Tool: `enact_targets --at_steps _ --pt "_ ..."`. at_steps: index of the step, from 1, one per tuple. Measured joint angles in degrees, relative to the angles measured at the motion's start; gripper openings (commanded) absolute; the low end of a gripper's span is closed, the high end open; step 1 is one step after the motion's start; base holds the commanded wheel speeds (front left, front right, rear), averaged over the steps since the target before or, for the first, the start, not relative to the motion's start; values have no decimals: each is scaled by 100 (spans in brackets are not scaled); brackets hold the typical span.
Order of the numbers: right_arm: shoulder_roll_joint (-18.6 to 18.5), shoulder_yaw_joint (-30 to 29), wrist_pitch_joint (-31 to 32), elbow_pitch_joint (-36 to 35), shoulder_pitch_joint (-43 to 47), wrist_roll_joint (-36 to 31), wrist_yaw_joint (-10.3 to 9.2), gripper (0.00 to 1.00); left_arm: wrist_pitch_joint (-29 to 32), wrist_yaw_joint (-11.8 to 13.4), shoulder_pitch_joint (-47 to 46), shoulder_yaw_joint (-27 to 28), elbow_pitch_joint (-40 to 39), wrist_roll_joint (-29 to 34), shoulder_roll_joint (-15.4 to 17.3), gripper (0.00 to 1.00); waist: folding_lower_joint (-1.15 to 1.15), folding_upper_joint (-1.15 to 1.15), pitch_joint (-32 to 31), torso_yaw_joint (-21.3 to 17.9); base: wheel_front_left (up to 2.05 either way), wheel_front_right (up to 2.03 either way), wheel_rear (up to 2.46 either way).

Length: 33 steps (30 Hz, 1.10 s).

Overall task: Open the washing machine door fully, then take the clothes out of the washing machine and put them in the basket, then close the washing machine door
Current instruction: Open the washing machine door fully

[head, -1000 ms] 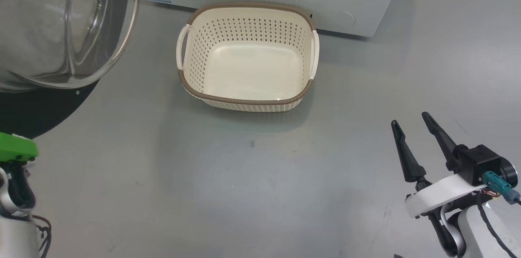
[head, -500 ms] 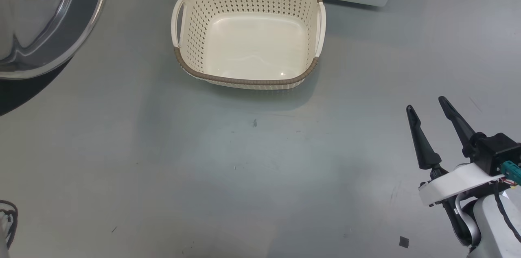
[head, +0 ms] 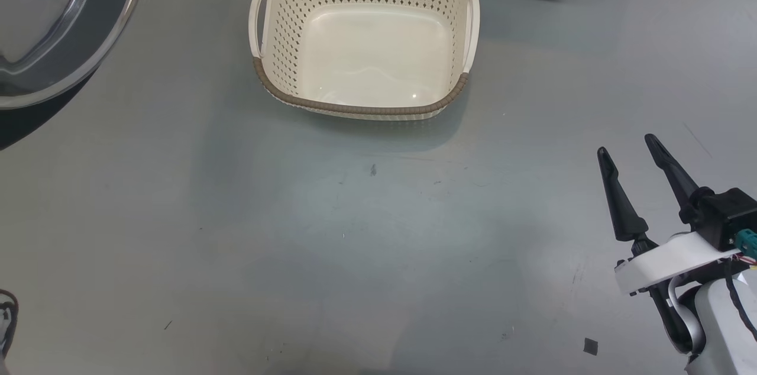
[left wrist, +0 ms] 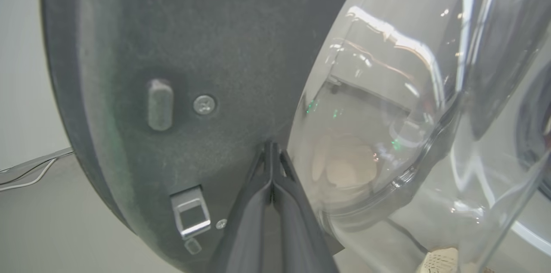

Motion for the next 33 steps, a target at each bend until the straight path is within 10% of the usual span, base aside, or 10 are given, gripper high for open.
enact_targets --at_steps 33 --pt "743 248 -247 816 13 186 46 100 -157 -568 934 -1046 157 894 116 0 0 0 -1793 -291 0 0 0"
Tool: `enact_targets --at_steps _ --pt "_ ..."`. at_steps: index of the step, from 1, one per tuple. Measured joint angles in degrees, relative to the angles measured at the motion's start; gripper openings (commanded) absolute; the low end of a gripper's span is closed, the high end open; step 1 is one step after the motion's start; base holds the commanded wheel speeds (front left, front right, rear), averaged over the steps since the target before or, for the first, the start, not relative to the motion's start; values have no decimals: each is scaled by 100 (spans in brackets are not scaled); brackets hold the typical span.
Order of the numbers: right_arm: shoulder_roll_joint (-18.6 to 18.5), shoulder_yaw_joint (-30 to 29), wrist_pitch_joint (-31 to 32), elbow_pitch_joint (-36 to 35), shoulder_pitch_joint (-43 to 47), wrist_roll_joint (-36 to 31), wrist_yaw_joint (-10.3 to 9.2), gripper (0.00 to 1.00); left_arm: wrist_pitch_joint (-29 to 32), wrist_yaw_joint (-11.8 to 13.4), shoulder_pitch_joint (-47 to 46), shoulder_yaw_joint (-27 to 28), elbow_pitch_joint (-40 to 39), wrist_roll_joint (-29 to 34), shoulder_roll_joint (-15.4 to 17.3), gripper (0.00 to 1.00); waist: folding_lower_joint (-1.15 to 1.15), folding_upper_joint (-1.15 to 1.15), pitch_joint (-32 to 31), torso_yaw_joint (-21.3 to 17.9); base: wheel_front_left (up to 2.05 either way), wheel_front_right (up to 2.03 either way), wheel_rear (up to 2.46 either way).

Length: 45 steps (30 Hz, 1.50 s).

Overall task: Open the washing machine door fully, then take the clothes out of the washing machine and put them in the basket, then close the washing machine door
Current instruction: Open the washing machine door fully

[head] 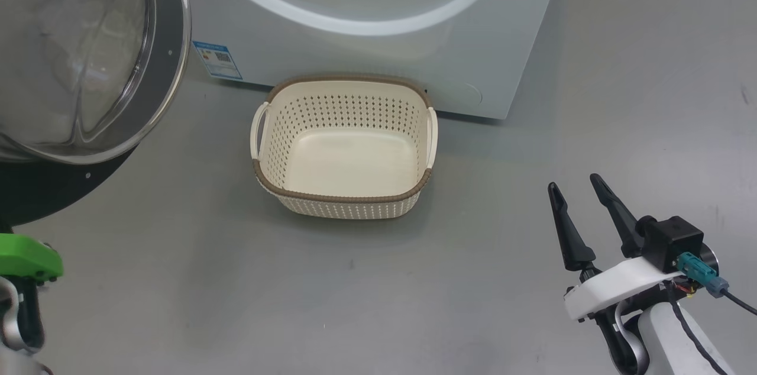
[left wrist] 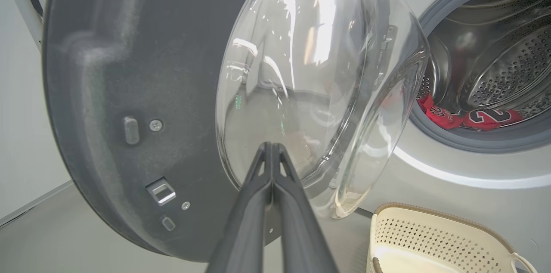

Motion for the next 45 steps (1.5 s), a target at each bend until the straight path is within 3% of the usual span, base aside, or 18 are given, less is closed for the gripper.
enact_targets --at_steps 14,24,34,35,36,37,38,39,45 --pt "111 -18 -7 27 116 21 4 100 -19 -290 686 -493 -667 49 -495 0 0 0 -685 -581 0 0 0" --pt "105 -126 -13 -97 152 20 1 100 -26 -301 1021 -747 -1112 85 -827 0 0 0 -834 -921 0 0 0" --pt "103 -187 -14 -169 240 19 -4 100 -69 -316 1294 -964 -1338 285 -1042 0 0 0 -818 -1003 0 0 0" --pt "103 -188 -14 -175 241 19 -4 100 -69 -316 1329 -987 -1351 300 -1058 7 0 0 -815 -1009 0 0 0" --pt "104 -190 -14 -185 241 19 -4 100 -69 -316 1363 -1006 -1362 320 -1076 35 0 0 -810 -1015 0 0 0" --pt "105 -193 -14 -199 241 18 -4 100 -69 -315 1392 -1024 -1374 337 -1094 35 0 0 -806 -1020 0 0 0" --pt "105 -199 -14 -214 242 18 -4 100 -69 -315 1420 -1044 -1390 342 -1106 62 0 0 -802 -1025 0 0 0" --pt "107 -204 -14 -229 242 18 -4 100 -69 -314 1443 -1051 -1405 342 -1116 100 0 0 -797 -1029 0 0 0" --pt "114 -227 -15 -264 244 8 -4 100 -71 -253 1507 -1046 -1477 339 -1160 100 0 0 -768 -1049 0 0 0"
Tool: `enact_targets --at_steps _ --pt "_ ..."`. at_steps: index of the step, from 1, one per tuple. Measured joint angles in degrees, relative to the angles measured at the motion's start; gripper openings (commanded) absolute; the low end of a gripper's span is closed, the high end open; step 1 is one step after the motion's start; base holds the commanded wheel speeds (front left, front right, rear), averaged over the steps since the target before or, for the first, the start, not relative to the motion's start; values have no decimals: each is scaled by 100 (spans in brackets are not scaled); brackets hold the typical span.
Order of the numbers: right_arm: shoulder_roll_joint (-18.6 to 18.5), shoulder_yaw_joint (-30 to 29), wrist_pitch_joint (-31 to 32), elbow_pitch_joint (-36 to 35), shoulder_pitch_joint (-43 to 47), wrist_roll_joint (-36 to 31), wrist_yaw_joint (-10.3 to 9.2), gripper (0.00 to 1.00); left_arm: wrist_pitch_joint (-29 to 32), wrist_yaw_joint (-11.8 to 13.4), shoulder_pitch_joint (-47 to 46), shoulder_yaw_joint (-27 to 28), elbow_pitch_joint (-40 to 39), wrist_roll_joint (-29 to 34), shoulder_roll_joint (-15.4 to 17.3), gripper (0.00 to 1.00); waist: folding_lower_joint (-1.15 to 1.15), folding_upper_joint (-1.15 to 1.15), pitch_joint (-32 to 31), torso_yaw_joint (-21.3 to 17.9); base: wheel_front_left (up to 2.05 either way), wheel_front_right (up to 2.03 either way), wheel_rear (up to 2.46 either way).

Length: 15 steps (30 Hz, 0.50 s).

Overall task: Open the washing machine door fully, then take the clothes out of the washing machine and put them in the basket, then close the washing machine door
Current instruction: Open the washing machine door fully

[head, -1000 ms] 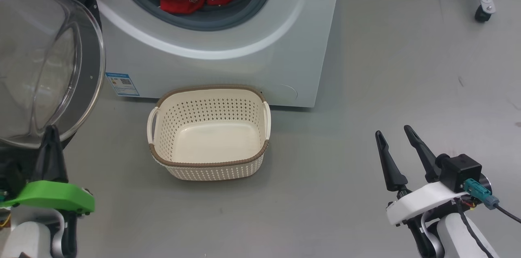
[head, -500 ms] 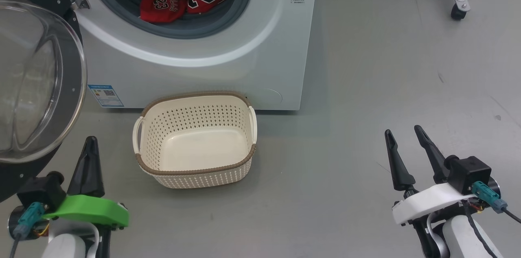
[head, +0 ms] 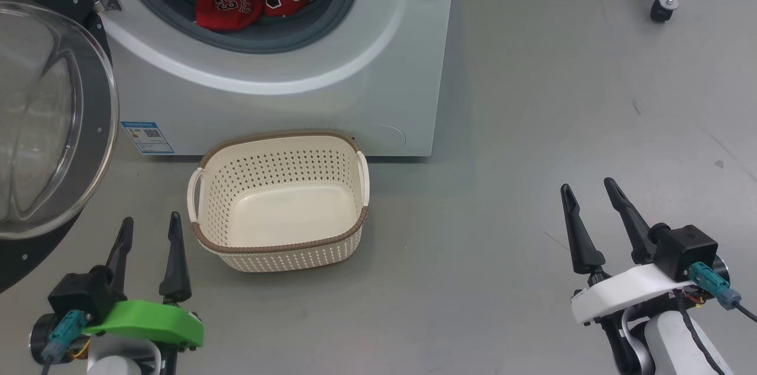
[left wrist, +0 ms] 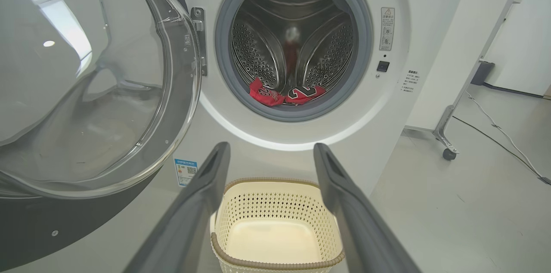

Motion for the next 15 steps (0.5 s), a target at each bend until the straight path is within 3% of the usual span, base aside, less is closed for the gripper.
enact_targets --at_steps 15 --pt "11 -42 -41 -34 2 -27 1 100 -4 116 125 -62 -94 94 -15 100 0 0 25 -35 0 0 0"
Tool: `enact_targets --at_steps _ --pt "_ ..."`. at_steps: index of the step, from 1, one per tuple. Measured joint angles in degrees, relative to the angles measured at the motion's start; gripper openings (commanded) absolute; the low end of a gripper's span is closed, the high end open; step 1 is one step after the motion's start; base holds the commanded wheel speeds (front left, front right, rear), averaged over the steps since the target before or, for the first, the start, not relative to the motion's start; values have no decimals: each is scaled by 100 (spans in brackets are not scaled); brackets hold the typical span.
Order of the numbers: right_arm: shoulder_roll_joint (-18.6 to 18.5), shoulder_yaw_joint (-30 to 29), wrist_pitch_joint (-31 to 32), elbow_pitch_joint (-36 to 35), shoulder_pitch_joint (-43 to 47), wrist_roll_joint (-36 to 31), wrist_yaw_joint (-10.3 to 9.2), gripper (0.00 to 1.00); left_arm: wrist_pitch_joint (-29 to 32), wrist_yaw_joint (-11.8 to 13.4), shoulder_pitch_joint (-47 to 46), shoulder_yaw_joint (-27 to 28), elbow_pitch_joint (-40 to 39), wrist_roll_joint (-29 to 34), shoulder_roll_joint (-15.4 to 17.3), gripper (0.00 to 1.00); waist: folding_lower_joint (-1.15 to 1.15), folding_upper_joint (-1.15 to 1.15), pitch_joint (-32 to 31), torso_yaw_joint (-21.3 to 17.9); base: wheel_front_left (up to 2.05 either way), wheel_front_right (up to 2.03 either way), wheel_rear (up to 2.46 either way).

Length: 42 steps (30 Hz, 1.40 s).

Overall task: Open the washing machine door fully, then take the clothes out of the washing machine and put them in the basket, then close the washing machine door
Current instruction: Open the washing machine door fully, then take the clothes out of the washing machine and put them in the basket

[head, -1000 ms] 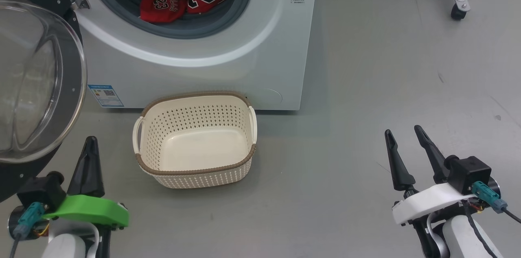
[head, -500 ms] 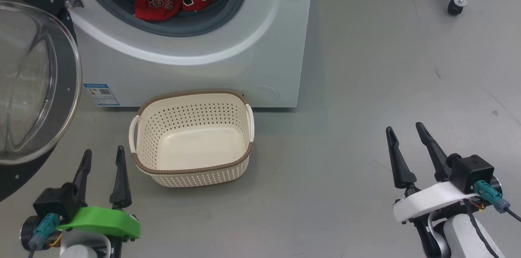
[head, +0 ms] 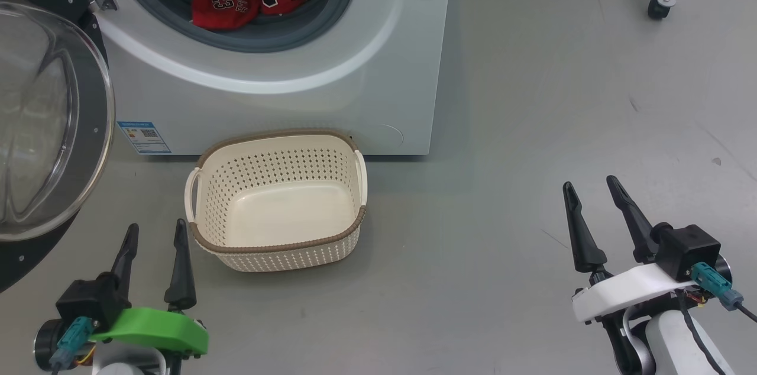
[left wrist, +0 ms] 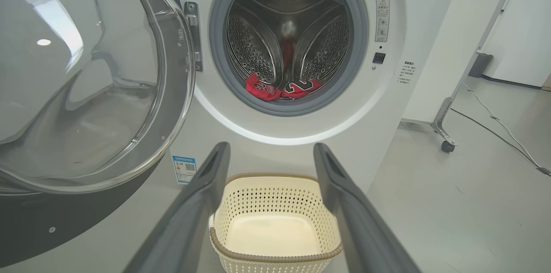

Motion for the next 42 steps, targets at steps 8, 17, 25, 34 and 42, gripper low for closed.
enact_targets --at_steps 8,17,25,34,42 --pt "13 -2 0 0 10 -41 1 100 0 16 26 -44 -70 178 0 100 0 0 0 -19 0 0 0" --pt "33 -1 0 0 29 -52 3 100 -1 16 48 -37 -122 197 -10 100 0 0 -8 -31 0 0 0" --pt "40 -1 0 4 72 -98 8 100 -1 15 116 -56 -123 183 -18 100 0 0 -18 -45 0 0 0" --pt "52 -11 0 3 73 -99 8 100 -1 15 143 -55 -175 183 -19 100 0 0 0 -53 0 0 0" --pt "70 -34 0 1 73 -100 9 100 -1 14 143 -53 -243 182 -20 100 0 0 40 -52 0 0 0"
